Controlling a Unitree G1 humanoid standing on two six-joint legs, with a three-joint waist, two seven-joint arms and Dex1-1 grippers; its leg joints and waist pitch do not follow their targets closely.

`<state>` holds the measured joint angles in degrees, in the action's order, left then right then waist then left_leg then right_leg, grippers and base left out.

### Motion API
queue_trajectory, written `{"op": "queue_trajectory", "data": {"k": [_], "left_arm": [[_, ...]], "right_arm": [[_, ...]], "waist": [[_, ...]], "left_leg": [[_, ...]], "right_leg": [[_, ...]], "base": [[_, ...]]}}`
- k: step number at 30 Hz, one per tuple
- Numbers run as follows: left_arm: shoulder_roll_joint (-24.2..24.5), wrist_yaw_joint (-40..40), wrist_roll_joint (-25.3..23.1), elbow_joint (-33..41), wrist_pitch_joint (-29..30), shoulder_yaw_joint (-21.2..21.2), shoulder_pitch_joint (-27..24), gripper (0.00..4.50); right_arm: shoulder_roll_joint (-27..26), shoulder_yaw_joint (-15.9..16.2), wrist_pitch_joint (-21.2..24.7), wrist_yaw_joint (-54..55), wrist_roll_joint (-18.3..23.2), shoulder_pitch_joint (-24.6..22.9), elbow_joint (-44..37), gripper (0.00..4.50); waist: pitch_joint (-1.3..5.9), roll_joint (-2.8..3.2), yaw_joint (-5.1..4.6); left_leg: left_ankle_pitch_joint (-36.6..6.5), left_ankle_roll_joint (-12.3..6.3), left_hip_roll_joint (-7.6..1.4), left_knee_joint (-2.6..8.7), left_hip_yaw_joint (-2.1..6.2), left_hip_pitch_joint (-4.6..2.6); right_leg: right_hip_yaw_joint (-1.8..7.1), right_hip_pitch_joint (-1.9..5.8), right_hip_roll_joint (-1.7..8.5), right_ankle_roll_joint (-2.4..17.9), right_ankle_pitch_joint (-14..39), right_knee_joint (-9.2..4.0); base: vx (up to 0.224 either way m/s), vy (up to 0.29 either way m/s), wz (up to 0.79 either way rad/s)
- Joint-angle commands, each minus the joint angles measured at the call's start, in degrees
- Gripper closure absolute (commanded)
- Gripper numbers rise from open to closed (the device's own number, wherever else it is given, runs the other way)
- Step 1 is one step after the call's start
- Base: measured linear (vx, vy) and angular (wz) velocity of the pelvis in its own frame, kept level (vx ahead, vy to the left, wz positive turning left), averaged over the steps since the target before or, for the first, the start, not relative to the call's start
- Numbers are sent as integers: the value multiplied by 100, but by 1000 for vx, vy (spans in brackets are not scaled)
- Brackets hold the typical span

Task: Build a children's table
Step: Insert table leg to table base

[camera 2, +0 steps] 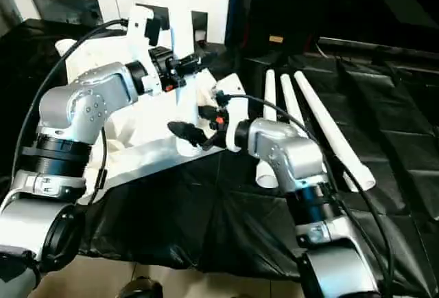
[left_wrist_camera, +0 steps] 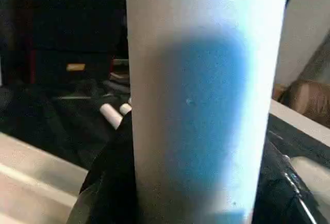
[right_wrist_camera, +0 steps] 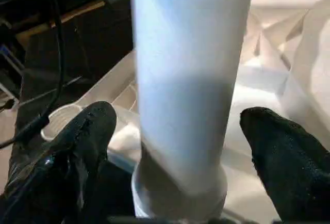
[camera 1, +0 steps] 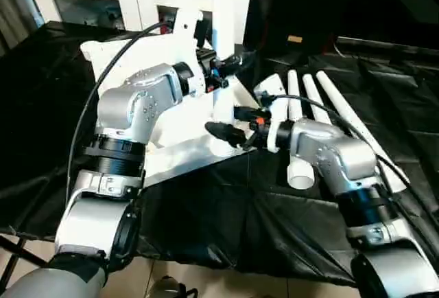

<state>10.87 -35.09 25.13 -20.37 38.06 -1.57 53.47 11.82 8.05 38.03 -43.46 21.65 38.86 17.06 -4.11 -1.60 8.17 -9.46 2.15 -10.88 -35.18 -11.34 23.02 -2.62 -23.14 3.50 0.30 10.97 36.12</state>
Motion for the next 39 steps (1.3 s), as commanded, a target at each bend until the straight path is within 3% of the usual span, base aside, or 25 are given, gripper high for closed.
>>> {"op": "queue_trajectory", "data": {"k": [1,3,4,9,10,18,30,39], "left_arm": [[22,-143,47,220,85,116,44,269],[35,-208,55,249,126,133,35,269],[41,-233,60,259,139,141,32,269],[75,-405,90,354,231,223,4,269],[92,-496,101,360,229,241,14,269],[125,-659,123,378,252,242,42,269],[139,-891,245,543,395,268,20,269],[169,-1024,218,639,452,368,-44,269]], "right_arm": [[32,57,-78,-156,-65,147,163,17],[54,86,-128,-315,-53,195,246,17],[62,92,-145,-351,-55,206,262,17],[125,152,-213,-674,-21,264,289,17],[142,190,-242,-785,-22,276,299,35],[255,319,-212,-1123,-35,277,296,107],[196,241,-257,-1181,-45,287,458,217],[184,233,-378,-1238,-39,266,404,249]], "waist": [[484,39,-19],[479,36,-20],[481,-7,-24],[480,13,-13],[479,-12,-12],[476,-3,-8],[480,2,-9],[481,7,-11]], "left_leg": [[-943,334,-245,432,150,-203],[-966,328,-244,434,150,-200],[-963,312,-244,434,145,-200],[-904,273,-251,430,147,-205],[-888,260,-253,432,145,-202],[-889,242,-253,429,148,-200],[-879,224,-254,422,142,-203],[-854,216,-250,422,144,-200]], "right_leg": [[241,270,495,1180,494,-360],[244,276,499,1171,538,-369],[240,282,498,1164,552,-371],[243,270,496,1162,565,-360],[241,274,500,1164,554,-364],[242,275,504,1157,658,-367],[240,270,505,1219,646,-364],[238,272,497,1219,600,-359]], "base": [[0,0,0],[0,0,0],[0,0,0],[0,0,0],[0,0,0],[0,0,0],[0,0,0],[0,0,0]]}}
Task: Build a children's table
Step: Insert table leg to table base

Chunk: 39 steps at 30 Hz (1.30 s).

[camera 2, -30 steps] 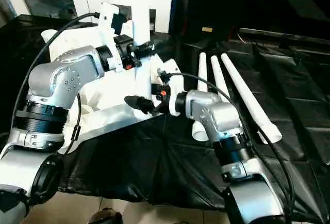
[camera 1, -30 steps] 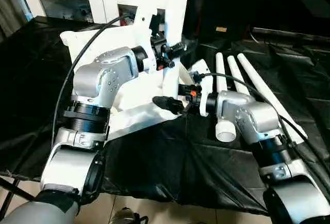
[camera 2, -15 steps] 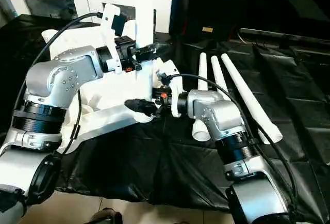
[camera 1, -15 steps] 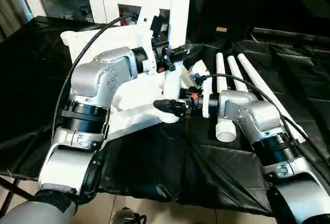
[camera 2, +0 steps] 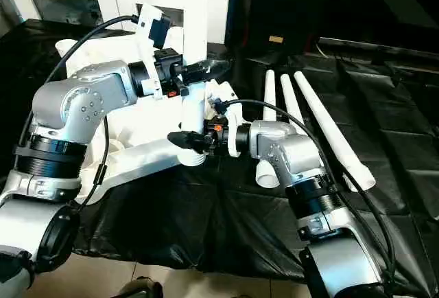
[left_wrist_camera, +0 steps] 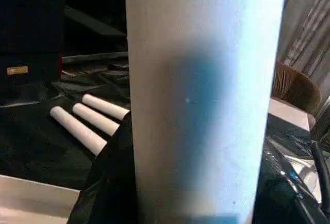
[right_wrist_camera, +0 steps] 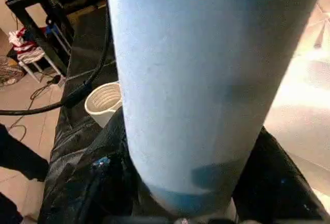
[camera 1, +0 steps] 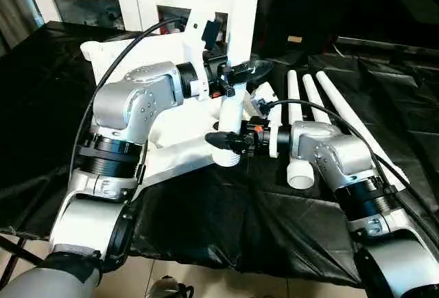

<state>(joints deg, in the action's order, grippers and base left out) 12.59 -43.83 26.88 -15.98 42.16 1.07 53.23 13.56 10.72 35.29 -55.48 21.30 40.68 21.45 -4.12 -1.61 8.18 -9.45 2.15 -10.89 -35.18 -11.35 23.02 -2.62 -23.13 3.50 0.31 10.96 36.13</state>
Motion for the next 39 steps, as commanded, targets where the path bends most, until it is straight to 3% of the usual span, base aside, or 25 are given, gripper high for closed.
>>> {"op": "queue_trajectory", "data": {"k": [1,4,5,6,14,16,25,39], "left_arm": [[-3,-150,44,200,42,104,-21,269],[15,-168,36,189,56,118,-16,269],[20,-170,36,187,59,122,-15,269],[25,-172,37,185,61,126,-14,269],[64,-258,5,212,72,188,-38,269],[66,-267,0,215,74,189,-38,269],[94,-297,10,230,81,195,-25,269],[82,-326,-11,201,37,219,14,269]], "right_arm": [[11,-33,-104,-36,-5,84,-35,217],[-13,-82,-129,-3,0,84,-77,180],[-18,-91,-171,25,-26,90,-68,178],[-21,-95,-216,49,-55,95,-60,170],[-33,-149,-232,21,-15,132,-11,164],[-24,-131,-219,-15,-12,121,-19,200],[-25,-82,-163,-102,-17,93,-24,255],[-51,-55,-192,-129,-56,11,-79,260]], "waist": [[483,9,-11],[480,11,-14],[485,76,-4],[485,38,-17],[490,47,-18],[489,43,-16],[486,40,-17],[499,87,-13]], "left_leg": [[-857,220,-252,422,146,-200],[-886,232,-255,425,147,-203],[-889,246,-252,421,155,-205],[-896,249,-250,422,146,-203],[-916,251,-248,423,149,-207],[-916,244,-247,421,148,-205],[-931,249,-251,426,150,-208],[-931,270,-247,418,156,-209]], "right_leg": [[237,270,496,1217,604,-357],[239,268,499,1215,636,-359],[240,262,505,1220,623,-355],[239,265,490,1219,572,-360],[236,275,487,1263,492,-351],[237,278,488,1264,491,-351],[237,275,491,1263,531,-353],[233,283,486,1309,360,-338]], "base": [[0,0,0],[0,0,0],[0,0,0],[0,0,0],[0,0,0],[0,0,0],[0,0,0],[0,0,0]]}}
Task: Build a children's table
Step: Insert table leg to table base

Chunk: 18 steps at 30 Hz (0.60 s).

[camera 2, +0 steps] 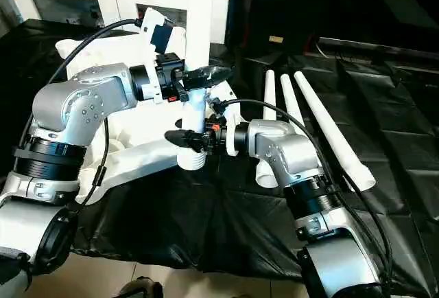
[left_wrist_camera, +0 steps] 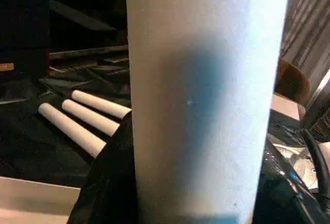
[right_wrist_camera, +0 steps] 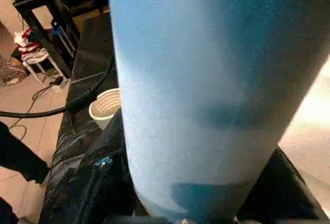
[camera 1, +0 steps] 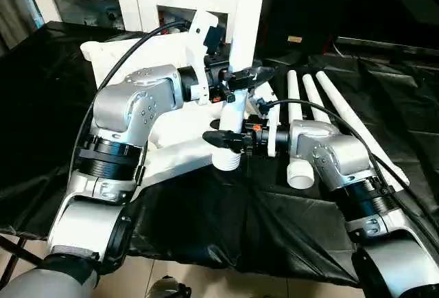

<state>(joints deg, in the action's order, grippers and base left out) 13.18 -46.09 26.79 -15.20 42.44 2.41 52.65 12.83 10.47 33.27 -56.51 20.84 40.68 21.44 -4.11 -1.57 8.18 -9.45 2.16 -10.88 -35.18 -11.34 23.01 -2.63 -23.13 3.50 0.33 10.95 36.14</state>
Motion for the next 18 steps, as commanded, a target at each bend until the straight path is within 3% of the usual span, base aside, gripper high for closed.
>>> {"op": "queue_trajectory", "data": {"k": [1,4,5,8,11,12,14,15,18], "left_arm": [[9,-61,-33,104,-14,91,77,269],[0,-4,-69,83,-36,88,88,269],[-42,80,-15,12,25,-9,128,213],[-73,1,106,-25,-37,-132,165,193],[-219,17,220,60,-502,-369,179,156],[-347,196,347,32,-671,-620,236,153],[-536,552,575,-72,-932,-1081,371,153],[-631,876,817,-261,-1061,-1523,544,153],[-624,930,919,-371,-1085,-1691,618,153]], "right_arm": [[18,-30,-11,-25,-15,1,-87,260],[11,-35,-22,-18,-15,-3,-89,260],[8,-37,-31,-9,-19,-6,-94,260],[-8,-64,-64,47,-28,-18,-97,260],[-62,-134,-166,209,-56,-47,-100,260],[-101,-190,-254,315,-72,-53,-76,260],[-213,-371,-418,609,-75,-27,35,260],[-338,-614,-692,1006,-93,19,190,260],[-394,-763,-797,1206,-69,43,257,260]], "waist": [[497,88,-14],[500,97,-15],[500,99,-16],[501,96,-18],[498,99,-11],[500,134,-9],[508,112,-15],[507,157,-14],[490,121,-33]], "left_leg": [[-942,274,-248,420,156,-212],[-976,290,-248,419,157,-218],[-984,295,-248,420,158,-215],[-982,289,-243,419,158,-211],[-1011,304,-249,418,161,-211],[-1019,318,-249,418,169,-205],[-1063,341,-246,409,162,-204],[-1117,363,-244,409,169,-209],[-1227,366,-229,417,160,-224]], "right_leg": [[231,278,480,1308,346,-341],[229,277,478,1319,342,-338],[230,281,479,1326,322,-338],[229,287,481,1333,306,-340],[230,289,492,1370,325,-353],[230,290,492,1383,300,-340],[227,291,496,1431,208,-331],[224,282,497,1438,240,-327],[224,275,481,1384,485,-372]], "base": [[0,0,0],[0,0,0],[0,0,0],[0,0,0],[0,0,0],[0,0,0],[0,0,0],[0,0,0],[0,0,0]]}}
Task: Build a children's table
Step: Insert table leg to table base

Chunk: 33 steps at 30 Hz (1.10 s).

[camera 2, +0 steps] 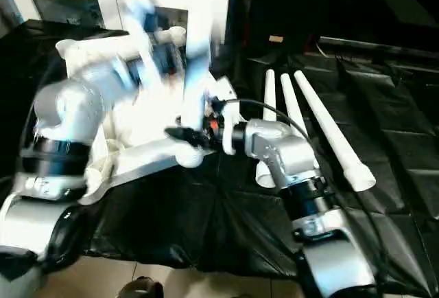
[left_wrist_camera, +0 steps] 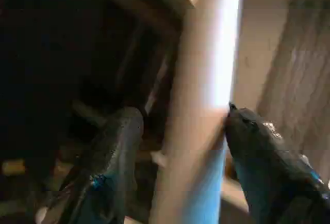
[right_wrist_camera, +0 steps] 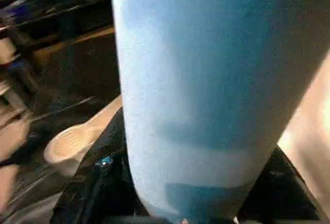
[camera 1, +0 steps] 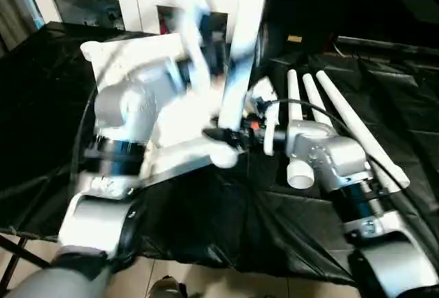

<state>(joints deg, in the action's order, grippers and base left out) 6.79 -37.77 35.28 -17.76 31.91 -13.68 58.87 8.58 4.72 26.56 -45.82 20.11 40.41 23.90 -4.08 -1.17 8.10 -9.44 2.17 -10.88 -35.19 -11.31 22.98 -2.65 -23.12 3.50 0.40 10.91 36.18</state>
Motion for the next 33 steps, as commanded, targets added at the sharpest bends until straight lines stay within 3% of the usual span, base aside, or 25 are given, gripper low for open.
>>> {"op": "queue_trajectory", "data": {"k": [1,2,3,4,6,7,10,14,15,16,19,23,29,33], "left_arm": [[95,5,43,-176,-70,-85,-5,153],[151,-65,11,-217,-104,-78,-10,153],[229,-124,-12,-293,-88,-88,-10,153],[264,-127,-52,-320,-112,-85,-21,153],[408,-180,-154,-410,-86,-48,-75,153],[684,-237,-665,-555,-306,337,-262,153],[1080,-393,-1569,-840,-670,1151,-629,153],[1214,-695,-2047,-1125,-879,1801,-1086,153],[1219,-702,-2082,-1147,-899,1841,-1105,153],[1253,-755,-2380,-1329,-1163,2162,-1246,153],[1195,-813,-2746,-1624,-1519,2546,-1438,153],[1082,-879,-2921,-1759,-1670,2744,-1544,153],[928,-782,-3330,-2246,-2108,3062,-1524,153],[806,-844,-3321,-2313,-2076,3066,-1529,153]], "right_arm": [[11,-292,-203,294,8,82,52,260],[-1,-359,-249,400,10,92,80,261],[-8,-444,-272,533,10,105,116,261],[-3,-476,-322,628,-26,107,140,261],[30,-580,-419,931,-134,112,221,261],[92,-677,-551,1289,-291,84,304,261],[216,-717,-539,1517,-433,-43,284,261],[353,-623,-423,1519,-575,-365,76,261],[357,-621,-419,1523,-575,-380,70,261],[401,-588,-383,1544,-593,-492,18,261],[477,-548,-300,1556,-634,-662,-69,261],[552,-570,-243,1584,-671,-769,-156,261],[706,-610,-49,1584,-668,-956,-410,261],[820,-651,134,1575,-610,-1079,-670,261]], "waist": [[486,133,-23],[480,107,-41],[492,154,-31],[493,147,-42],[503,192,-46],[505,211,-56],[507,221,-73],[527,280,-67],[537,269,-75],[534,276,-69],[512,293,-89],[495,316,-141],[505,322,-198],[514,326,-191]], "left_leg": [[-1220,357,-230,422,168,-220],[-1218,343,-224,429,161,-218],[-1192,351,-220,419,158,-233],[-1185,350,-219,422,154,-232],[-1122,396,-224,421,165,-228],[-1105,413,-220,426,170,-228],[-1143,424,-216,432,169,-238],[-943,342,-206,406,147,-205],[-946,323,-211,408,152,-198],[-965,312,-209,407,153,-201],[-1137,298,-217,425,162,-202],[-1350,329,-220,434,161,-213],[-1253,201,-202,416,164,-185],[-1130,135,-214,404,162,-181]], "right_leg": [[230,274,479,1331,535,-377],[232,271,458,1257,580,-388],[236,260,460,1234,567,-378],[234,258,451,1227,555,-381],[231,263,444,1233,398,-358],[226,259,439,1216,345,-364],[240,268,442,1056,506,-391],[244,279,438,1097,230,-354],[238,290,438,1150,172,-346],[237,283,442,1170,190,-359],[245,283,452,1118,464,-402],[250,271,459,1127,850,-448],[249,290,453,1159,790,-451],[242,292,456,1251,662,-441]], "base": [[0,0,0],[0,0,0],[0,0,0],[0,0,0],[0,0,0],[0,0,0],[0,0,0],[0,0,0],[0,0,0],[0,0,0],[0,0,0],[0,0,0],[0,0,0],[0,0,0]]}}
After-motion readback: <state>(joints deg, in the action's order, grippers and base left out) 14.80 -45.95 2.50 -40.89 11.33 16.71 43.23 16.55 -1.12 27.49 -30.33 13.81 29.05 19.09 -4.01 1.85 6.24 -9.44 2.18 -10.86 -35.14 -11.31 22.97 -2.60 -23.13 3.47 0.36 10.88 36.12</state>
